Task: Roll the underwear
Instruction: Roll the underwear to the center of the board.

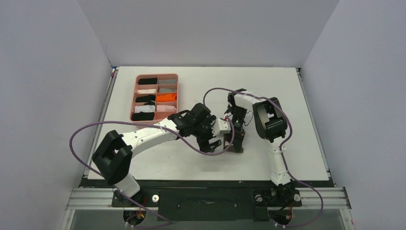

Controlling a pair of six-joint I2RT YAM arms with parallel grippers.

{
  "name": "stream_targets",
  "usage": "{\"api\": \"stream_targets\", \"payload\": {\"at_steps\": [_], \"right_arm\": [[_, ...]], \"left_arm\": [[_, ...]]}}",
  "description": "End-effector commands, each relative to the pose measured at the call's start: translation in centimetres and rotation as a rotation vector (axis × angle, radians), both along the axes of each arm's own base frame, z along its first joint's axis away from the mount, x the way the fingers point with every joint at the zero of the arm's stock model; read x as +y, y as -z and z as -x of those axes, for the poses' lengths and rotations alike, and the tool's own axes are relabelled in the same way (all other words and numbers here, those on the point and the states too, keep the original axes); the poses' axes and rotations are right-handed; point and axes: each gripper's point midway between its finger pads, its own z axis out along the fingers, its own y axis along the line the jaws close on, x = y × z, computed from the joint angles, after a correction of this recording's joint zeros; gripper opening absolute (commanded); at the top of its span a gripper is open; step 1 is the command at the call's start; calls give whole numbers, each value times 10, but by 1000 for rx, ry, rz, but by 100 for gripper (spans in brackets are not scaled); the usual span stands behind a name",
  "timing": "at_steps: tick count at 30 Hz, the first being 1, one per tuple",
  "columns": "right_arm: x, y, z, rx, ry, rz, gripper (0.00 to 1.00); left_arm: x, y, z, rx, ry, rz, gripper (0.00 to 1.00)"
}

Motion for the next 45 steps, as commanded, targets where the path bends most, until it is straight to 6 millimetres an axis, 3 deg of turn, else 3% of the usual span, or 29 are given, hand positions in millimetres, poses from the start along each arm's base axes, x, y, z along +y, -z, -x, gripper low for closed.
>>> {"api": "stream_targets", "payload": {"at_steps": [1,8,13,21,34,38,45], "right_arm": [[8,16,-11,-29,-15,-66,0],[8,18,-12,-26,-9,-68,0],[8,19,-12,-19,-4,-65,0],[8,21,-11,-12,-5,-59,0],[7,25,-9,0,-4,-53,0],[7,25,-11,-4,-2,-53,0],[8,25,-11,-1,6,-50,0]], "left_arm": [[-43,-13,-17,-206,45,45,84],[-78,-1,-15,-282,110,80,86],[-91,14,-14,-321,145,80,86],[-101,36,-10,-300,182,62,87],[-115,50,-14,-318,145,105,84],[-116,59,-11,-307,147,105,81],[-119,65,-5,-265,134,128,67]]}}
